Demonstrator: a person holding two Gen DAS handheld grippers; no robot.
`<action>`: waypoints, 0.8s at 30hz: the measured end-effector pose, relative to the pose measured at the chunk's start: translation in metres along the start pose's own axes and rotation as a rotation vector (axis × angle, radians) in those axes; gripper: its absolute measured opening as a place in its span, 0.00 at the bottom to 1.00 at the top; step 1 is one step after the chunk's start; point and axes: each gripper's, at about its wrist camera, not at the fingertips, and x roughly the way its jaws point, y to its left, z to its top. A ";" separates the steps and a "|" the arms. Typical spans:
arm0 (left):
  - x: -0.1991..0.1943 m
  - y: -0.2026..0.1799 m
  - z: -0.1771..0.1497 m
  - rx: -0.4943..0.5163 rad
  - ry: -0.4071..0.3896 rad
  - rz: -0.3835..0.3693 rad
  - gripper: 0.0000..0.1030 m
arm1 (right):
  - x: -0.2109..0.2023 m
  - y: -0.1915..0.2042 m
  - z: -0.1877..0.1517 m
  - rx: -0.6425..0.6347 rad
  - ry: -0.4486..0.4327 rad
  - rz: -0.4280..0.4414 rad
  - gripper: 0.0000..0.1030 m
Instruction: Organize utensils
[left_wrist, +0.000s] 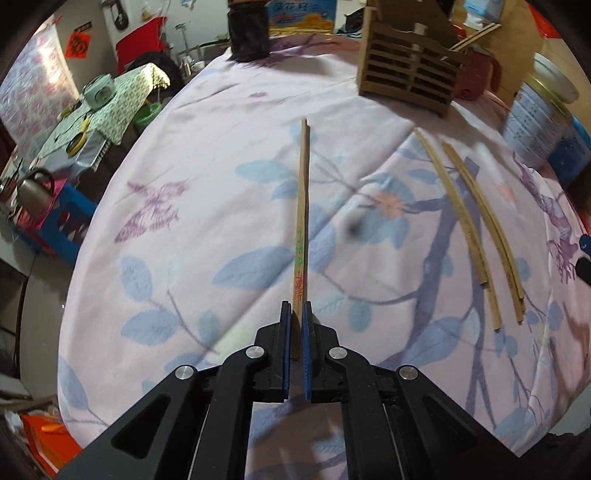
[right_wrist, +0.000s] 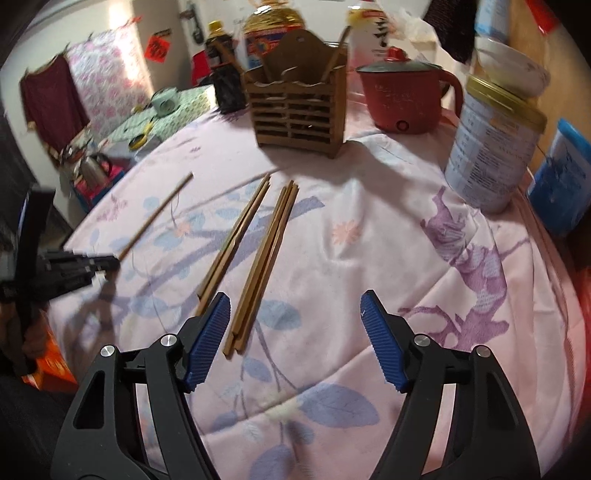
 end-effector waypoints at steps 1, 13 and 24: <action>-0.001 0.000 -0.001 -0.003 -0.007 0.003 0.06 | 0.004 0.001 -0.004 -0.014 0.019 0.007 0.62; -0.001 -0.002 -0.003 -0.002 -0.013 0.007 0.06 | 0.025 0.039 -0.029 -0.142 0.104 0.085 0.43; -0.001 -0.003 -0.003 0.006 -0.009 0.005 0.06 | 0.041 0.020 -0.029 -0.032 0.131 0.100 0.33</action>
